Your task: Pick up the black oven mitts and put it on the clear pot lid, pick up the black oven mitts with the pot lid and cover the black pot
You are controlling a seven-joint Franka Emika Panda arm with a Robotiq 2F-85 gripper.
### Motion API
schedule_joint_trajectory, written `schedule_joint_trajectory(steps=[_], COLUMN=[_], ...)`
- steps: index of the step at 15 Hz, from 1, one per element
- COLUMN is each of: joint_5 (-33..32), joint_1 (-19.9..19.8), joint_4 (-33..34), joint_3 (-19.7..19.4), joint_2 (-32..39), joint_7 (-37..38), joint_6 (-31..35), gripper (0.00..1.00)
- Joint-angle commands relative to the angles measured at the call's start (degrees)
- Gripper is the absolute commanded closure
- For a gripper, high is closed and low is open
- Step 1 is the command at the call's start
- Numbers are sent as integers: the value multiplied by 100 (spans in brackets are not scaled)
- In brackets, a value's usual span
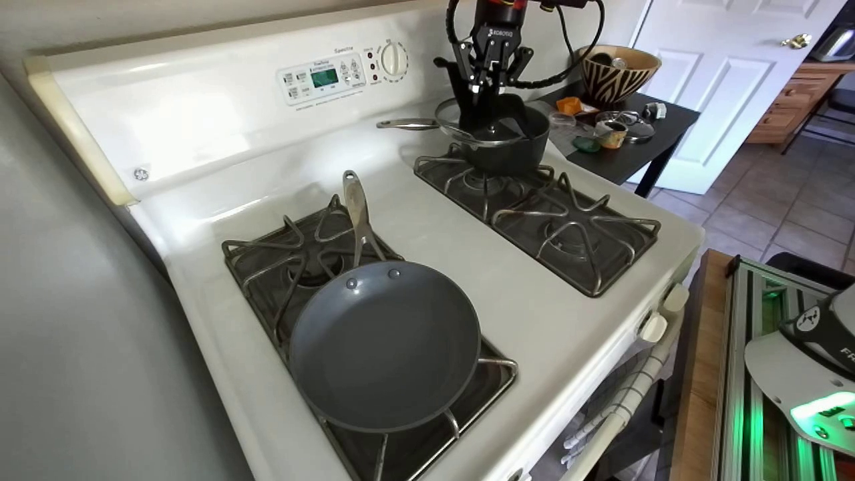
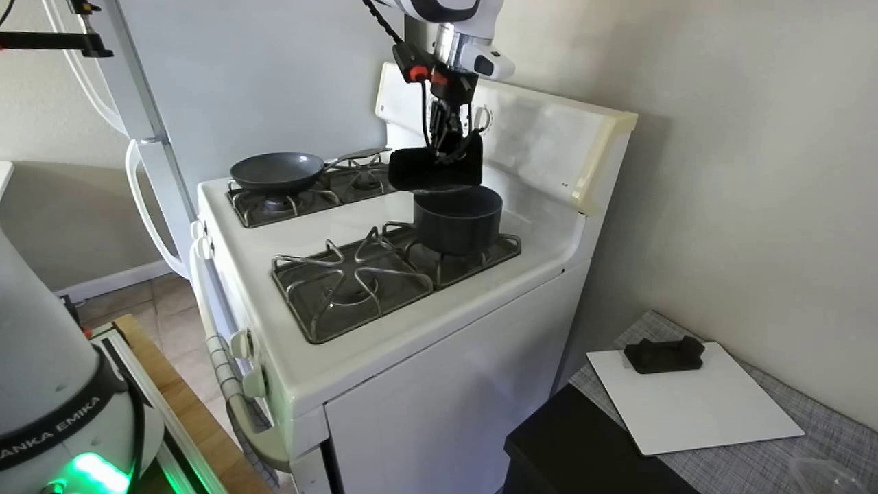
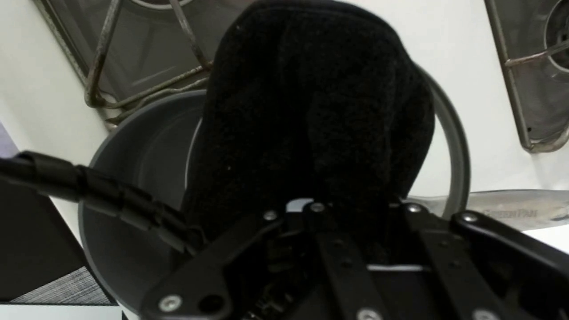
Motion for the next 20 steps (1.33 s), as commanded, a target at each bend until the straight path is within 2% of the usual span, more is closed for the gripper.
schedule_joint_trajectory(steps=[1, 20], joint_5=[24, 123], joint_1=[-84, -345], joint_4=[176, -62], joint_3=[-48, -287], joint_2=[70, 64], joint_7=[76, 202], joint_6=[-221, -190], gripper=[95, 95])
